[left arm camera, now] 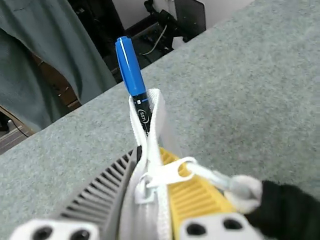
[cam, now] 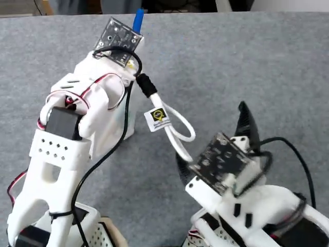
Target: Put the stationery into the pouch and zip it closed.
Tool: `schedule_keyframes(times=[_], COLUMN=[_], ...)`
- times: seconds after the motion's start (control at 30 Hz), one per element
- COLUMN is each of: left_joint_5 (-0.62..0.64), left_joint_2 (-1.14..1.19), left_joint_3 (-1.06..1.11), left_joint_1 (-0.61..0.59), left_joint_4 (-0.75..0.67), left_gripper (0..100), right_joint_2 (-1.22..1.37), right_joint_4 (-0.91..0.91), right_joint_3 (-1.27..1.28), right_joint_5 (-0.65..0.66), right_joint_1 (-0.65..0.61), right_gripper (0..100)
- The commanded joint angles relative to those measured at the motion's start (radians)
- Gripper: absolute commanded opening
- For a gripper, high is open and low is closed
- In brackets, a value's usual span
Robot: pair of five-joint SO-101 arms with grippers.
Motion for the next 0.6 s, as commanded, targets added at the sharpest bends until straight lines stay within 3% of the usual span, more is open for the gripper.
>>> schedule_keyframes(times=[0.0,0.4,0.57], left_joint_5=[0.006,0.008,0.029], left_joint_2=[0.003,0.008,0.006], left_joint_3=[-0.102,-0.102,-0.110], left_joint_1=[-0.025,-0.021,-0.015], left_joint_4=[-0.026,-0.008,0.121], left_gripper=[3,3,3], right_joint_2=[-0.027,-0.039,-0.039], right_joint_4=[0.005,-0.002,-0.095], right_joint_3=[0.091,0.271,0.209], right_joint_5=[-0.002,-0.003,-0.003], right_joint_1=[-0.017,0.003,0.109], right_gripper=[54.6,54.6,54.6])
